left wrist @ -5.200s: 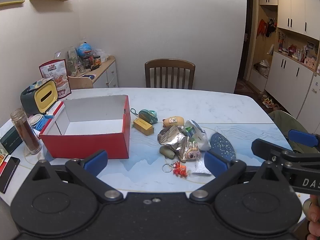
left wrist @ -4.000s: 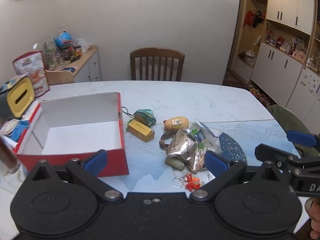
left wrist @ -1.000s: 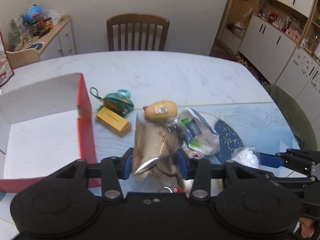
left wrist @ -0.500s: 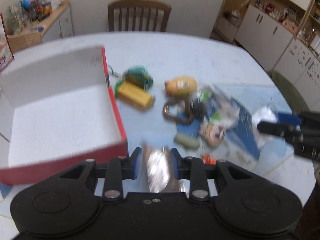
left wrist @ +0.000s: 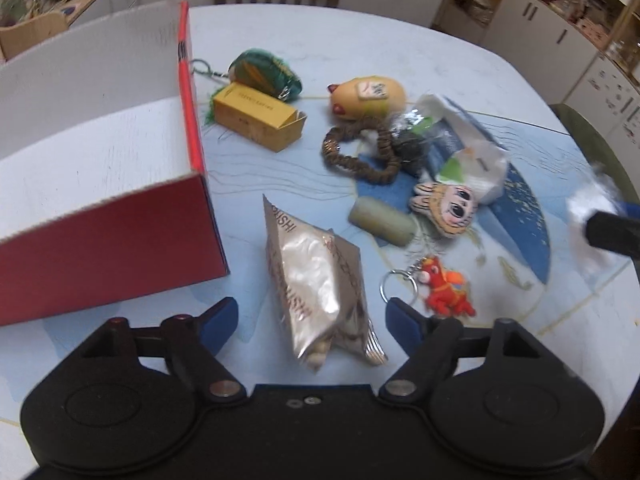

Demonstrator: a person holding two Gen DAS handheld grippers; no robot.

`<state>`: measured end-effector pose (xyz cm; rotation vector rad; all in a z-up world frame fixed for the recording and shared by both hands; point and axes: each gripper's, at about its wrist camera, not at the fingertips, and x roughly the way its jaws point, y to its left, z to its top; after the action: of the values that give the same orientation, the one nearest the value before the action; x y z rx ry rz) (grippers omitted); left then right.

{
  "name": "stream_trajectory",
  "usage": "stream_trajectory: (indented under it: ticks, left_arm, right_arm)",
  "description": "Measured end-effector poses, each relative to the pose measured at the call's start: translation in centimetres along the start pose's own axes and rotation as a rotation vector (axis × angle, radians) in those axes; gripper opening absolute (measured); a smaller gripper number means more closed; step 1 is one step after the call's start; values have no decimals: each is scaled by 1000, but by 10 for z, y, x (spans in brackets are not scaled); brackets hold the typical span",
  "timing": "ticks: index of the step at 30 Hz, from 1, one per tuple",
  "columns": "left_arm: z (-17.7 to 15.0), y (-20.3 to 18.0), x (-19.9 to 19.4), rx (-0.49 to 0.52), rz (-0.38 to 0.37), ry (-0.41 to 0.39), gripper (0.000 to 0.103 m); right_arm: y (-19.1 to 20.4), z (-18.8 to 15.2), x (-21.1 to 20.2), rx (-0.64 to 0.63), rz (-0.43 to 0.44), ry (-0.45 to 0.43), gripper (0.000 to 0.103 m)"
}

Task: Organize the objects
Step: 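Carry the foil bag and bead bag over the open red box with both tools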

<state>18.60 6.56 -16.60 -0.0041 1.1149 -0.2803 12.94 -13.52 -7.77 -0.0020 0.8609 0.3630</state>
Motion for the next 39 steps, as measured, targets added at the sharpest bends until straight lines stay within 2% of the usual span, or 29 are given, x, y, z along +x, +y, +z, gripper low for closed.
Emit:
stream_trajectory:
  ticks: [3,7,11,17,21,26,31,39]
  left_arm:
    - [-1,-2,5,-7,7,9,67]
    - [-3,-3,6,-33,-1,6,48]
    - [-3,-4,4,-49,10,-7,41]
    - [-5,1,-14,-95,-35,-18,40]
    - [-6,2,-41,-87,-73,-27,40]
    - [1,8,-80,-69,-103,-75,40]
    - [16,33,-112,-77,-83,-141,40]
    - [44,101,-134,-118,34,-207,40]
  right_arm:
    - [-6,-3,-2,-5,-6,6,39]
    - [-14,-6,-5,-7,-5,8,39]
    - [-18,-5,-5,-19,-2,10,39]
    - [-13,2,-6,-48,18,5,39]
    - [-4,10,-6,-68,34,-4,39]
    - [15,24,-3,-95,57,-17,39]
    - [42,40,3,-116,90,-32,39]
    - [108,73,26,-191,140,-66,39]
